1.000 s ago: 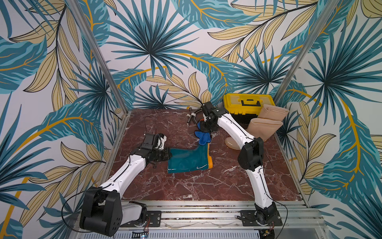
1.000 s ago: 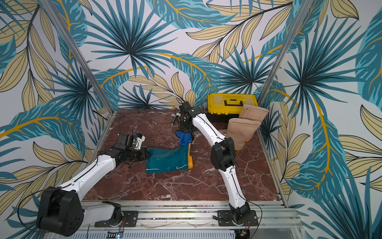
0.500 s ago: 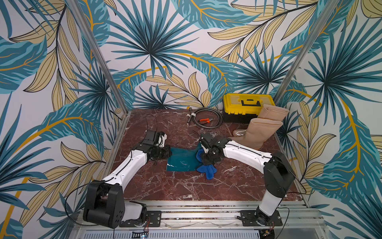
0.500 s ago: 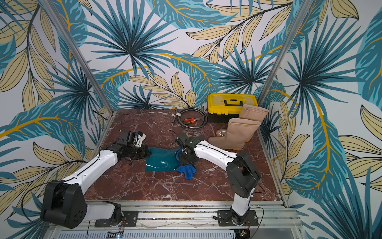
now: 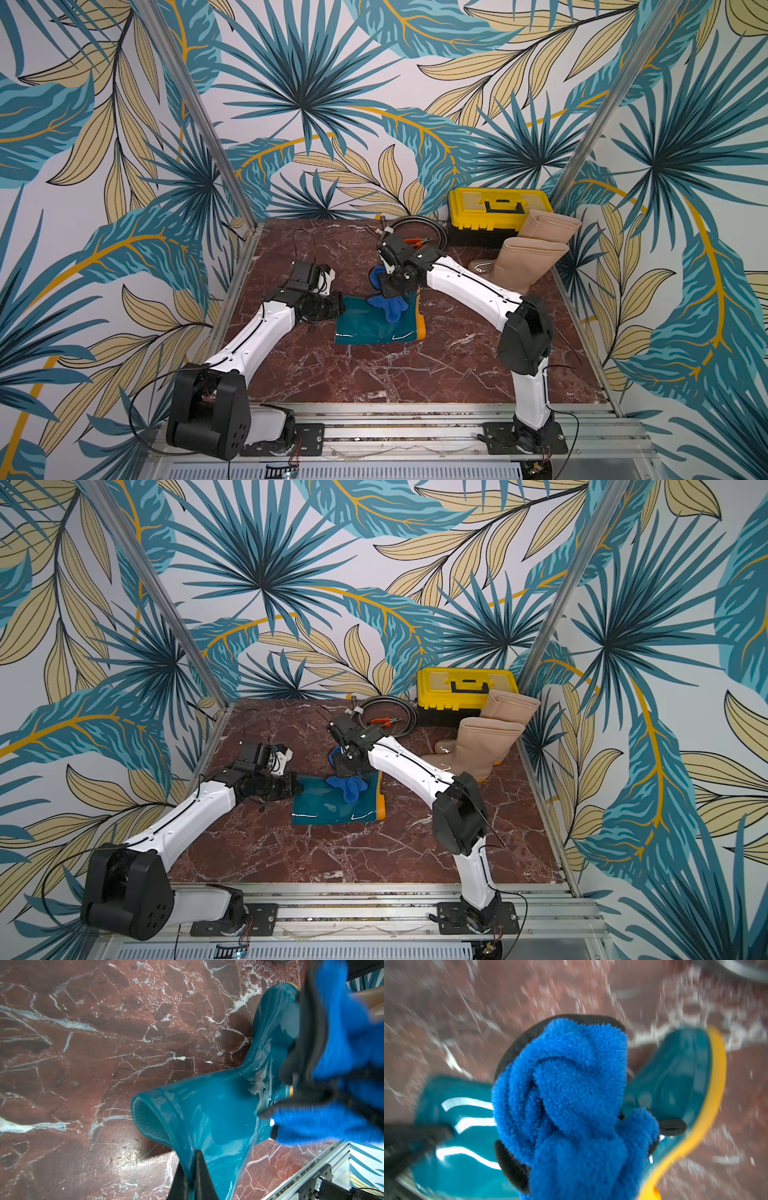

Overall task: Wipe the rubber boots with a cloth
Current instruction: Wipe the dirt off the rubber boot.

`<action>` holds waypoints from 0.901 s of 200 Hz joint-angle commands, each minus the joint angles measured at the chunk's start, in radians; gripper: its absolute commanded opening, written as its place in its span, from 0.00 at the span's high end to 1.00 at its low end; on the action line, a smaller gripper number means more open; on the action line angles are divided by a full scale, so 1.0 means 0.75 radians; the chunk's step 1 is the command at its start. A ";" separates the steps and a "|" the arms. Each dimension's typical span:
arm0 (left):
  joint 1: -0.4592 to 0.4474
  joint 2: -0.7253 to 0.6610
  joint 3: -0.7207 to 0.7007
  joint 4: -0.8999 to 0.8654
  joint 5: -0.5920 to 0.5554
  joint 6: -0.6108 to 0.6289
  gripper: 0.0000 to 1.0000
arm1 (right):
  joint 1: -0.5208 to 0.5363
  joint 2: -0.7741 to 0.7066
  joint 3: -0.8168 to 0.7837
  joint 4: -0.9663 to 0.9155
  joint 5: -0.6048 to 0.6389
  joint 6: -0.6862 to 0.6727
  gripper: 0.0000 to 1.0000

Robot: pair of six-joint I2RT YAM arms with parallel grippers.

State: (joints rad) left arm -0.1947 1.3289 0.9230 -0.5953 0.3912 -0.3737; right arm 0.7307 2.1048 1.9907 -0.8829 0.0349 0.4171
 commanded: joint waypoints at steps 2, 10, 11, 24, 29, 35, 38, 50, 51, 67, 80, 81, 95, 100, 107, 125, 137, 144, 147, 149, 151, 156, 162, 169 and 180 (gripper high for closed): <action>0.006 -0.052 0.014 -0.014 0.020 0.003 1.00 | -0.010 0.111 0.122 -0.142 -0.096 0.002 1.00; 0.004 -0.055 0.009 -0.014 0.016 0.007 1.00 | -0.003 0.117 0.117 -0.125 -0.149 0.028 1.00; 0.004 -0.055 0.008 -0.014 0.014 0.007 1.00 | -0.002 0.116 0.113 -0.121 -0.157 0.031 1.00; 0.005 -0.050 0.007 -0.015 0.003 0.013 1.00 | 0.034 0.101 0.060 -0.051 -0.214 0.057 1.00; 0.004 -0.045 0.009 -0.013 0.000 0.015 1.00 | 0.051 0.097 0.037 -0.024 -0.236 0.059 1.00; 0.004 -0.035 0.012 -0.012 -0.002 0.017 1.00 | 0.068 0.098 0.018 0.004 -0.261 0.059 1.00; 0.004 -0.030 0.014 -0.012 -0.001 0.019 1.00 | 0.073 0.099 0.009 0.013 -0.269 0.061 1.00; 0.005 -0.009 0.024 -0.013 -0.001 0.018 1.00 | 0.081 0.115 -0.020 0.025 -0.293 0.071 1.00; 0.005 -0.005 0.026 -0.014 0.001 0.018 1.00 | 0.080 0.117 -0.022 0.024 -0.292 0.073 1.00; 0.004 0.012 0.039 -0.013 0.005 0.022 1.00 | 0.055 0.133 -0.051 -0.036 -0.217 0.054 1.00; 0.004 0.012 0.043 -0.013 0.005 0.031 1.00 | 0.002 0.117 -0.096 -0.086 -0.152 0.031 1.00; 0.004 0.012 0.044 -0.014 0.006 0.032 1.00 | -0.003 0.116 -0.103 -0.088 -0.149 0.030 1.00; 0.004 0.003 0.041 -0.014 0.001 0.042 1.00 | -0.100 0.067 -0.182 -0.108 -0.099 0.019 1.00; 0.006 0.002 0.038 -0.014 -0.002 0.045 1.00 | -0.138 0.046 -0.213 -0.109 -0.081 0.017 1.00; 0.008 -0.002 0.038 -0.014 -0.002 0.048 1.00 | -0.190 0.016 -0.247 -0.112 -0.056 0.012 1.00; 0.007 -0.009 0.035 -0.014 -0.002 0.046 1.00 | -0.292 -0.047 -0.291 -0.125 0.008 0.007 1.00; 0.006 -0.011 0.035 -0.014 -0.004 0.046 1.00 | -0.316 -0.071 -0.284 -0.130 0.018 -0.001 1.00; 0.007 -0.011 0.034 -0.014 -0.002 0.044 1.00 | -0.314 -0.076 -0.273 -0.129 0.004 0.001 1.00; 0.006 -0.011 0.035 -0.014 -0.004 0.043 1.00 | -0.311 -0.076 -0.267 -0.125 -0.012 0.006 1.00; 0.007 -0.011 0.035 -0.014 -0.003 0.043 1.00 | -0.310 -0.079 -0.264 -0.121 -0.026 0.009 1.00; 0.008 -0.011 0.037 -0.014 -0.005 0.044 1.00 | -0.308 -0.077 -0.262 -0.117 -0.038 0.014 1.00; 0.006 -0.009 0.039 -0.014 -0.004 0.043 1.00 | -0.299 -0.076 -0.258 -0.101 -0.070 0.023 1.00; 0.007 -0.009 0.040 -0.015 -0.005 0.041 1.00 | -0.282 -0.072 -0.250 -0.084 -0.103 0.032 1.00; 0.008 -0.009 0.045 -0.014 -0.004 0.040 1.00 | -0.252 -0.067 -0.238 -0.067 -0.123 0.040 1.00; 0.007 -0.010 0.050 -0.014 -0.004 0.036 1.00 | -0.201 -0.051 -0.207 -0.051 -0.138 0.052 1.00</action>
State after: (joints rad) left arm -0.2020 1.3396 0.9257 -0.5705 0.4164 -0.3630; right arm 0.5098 2.0384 1.8137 -0.9123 -0.0814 0.4374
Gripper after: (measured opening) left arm 0.065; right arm 0.148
